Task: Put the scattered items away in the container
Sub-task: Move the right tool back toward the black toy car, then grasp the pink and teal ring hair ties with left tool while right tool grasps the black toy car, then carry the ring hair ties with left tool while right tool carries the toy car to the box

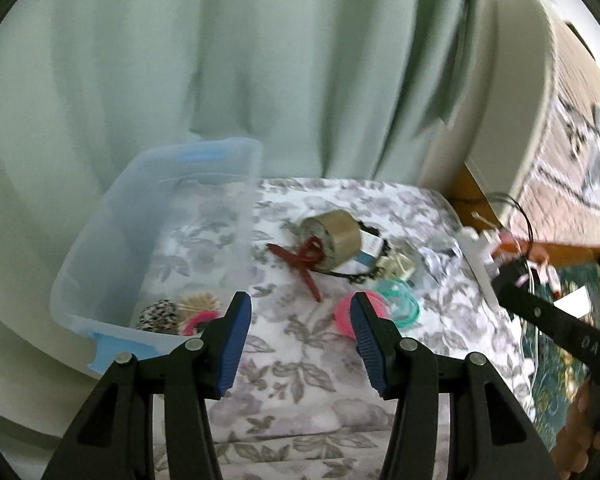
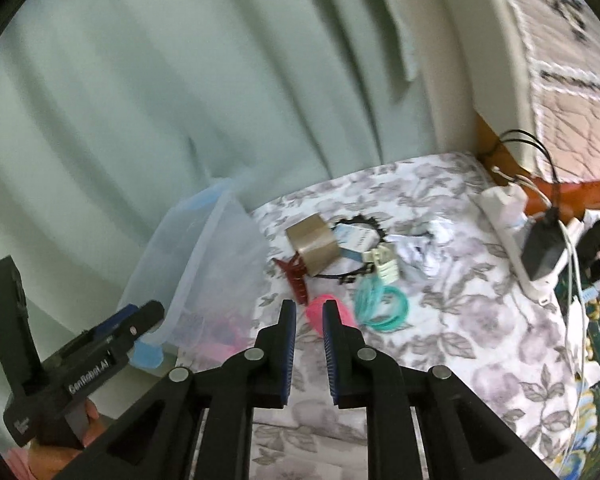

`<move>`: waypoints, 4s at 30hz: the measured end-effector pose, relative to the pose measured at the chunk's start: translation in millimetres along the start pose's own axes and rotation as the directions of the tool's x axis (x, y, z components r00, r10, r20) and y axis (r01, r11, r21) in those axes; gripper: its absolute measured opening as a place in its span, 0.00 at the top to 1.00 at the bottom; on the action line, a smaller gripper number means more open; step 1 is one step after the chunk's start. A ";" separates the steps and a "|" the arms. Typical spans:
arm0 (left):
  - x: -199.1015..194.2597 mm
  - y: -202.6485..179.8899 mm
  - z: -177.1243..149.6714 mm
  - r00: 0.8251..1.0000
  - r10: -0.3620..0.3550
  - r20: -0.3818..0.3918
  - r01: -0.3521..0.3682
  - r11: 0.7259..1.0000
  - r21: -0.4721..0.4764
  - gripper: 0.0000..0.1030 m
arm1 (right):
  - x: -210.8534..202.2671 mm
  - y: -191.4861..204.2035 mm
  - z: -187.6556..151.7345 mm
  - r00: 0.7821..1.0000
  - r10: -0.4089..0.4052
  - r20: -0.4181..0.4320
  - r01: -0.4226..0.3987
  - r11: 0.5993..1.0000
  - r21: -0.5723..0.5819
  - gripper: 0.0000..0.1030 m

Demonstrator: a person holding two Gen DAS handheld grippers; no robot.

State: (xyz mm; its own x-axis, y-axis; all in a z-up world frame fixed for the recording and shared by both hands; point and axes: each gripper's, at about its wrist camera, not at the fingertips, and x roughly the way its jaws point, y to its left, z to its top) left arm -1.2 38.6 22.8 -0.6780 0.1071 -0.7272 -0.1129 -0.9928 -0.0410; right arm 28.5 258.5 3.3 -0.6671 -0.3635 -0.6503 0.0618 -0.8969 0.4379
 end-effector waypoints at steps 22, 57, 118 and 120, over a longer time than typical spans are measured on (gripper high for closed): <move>138.0 -55.0 -30.7 0.958 -0.031 -0.284 0.073 0.987 0.141 0.49 | 97.6 -68.2 -47.9 0.950 -0.061 -0.306 0.078 0.996 0.045 0.54; 211.1 -53.7 -41.2 0.915 -0.173 -0.364 0.220 0.971 0.092 0.57 | 150.0 -56.6 -56.6 0.924 -0.050 -0.380 0.021 0.997 -0.080 0.51; -7.2 -31.6 24.7 0.981 -0.168 0.097 0.155 0.980 0.124 0.92 | 5.7 -18.2 -34.6 0.996 -0.058 -0.073 0.049 0.992 -0.119 0.61; -17.8 -27.6 26.3 0.977 -0.174 0.125 0.159 0.980 0.120 0.92 | -1.3 -14.6 -32.1 0.996 -0.065 -0.055 0.057 0.991 -0.122 0.61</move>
State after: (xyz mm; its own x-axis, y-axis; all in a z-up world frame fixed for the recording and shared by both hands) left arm -5.1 65.6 54.8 -0.7334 0.2842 -0.6175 -0.3059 -0.9492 -0.0736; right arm 52.3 263.9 -22.2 -0.6276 -0.3182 -0.7105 0.1138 -0.9404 0.3206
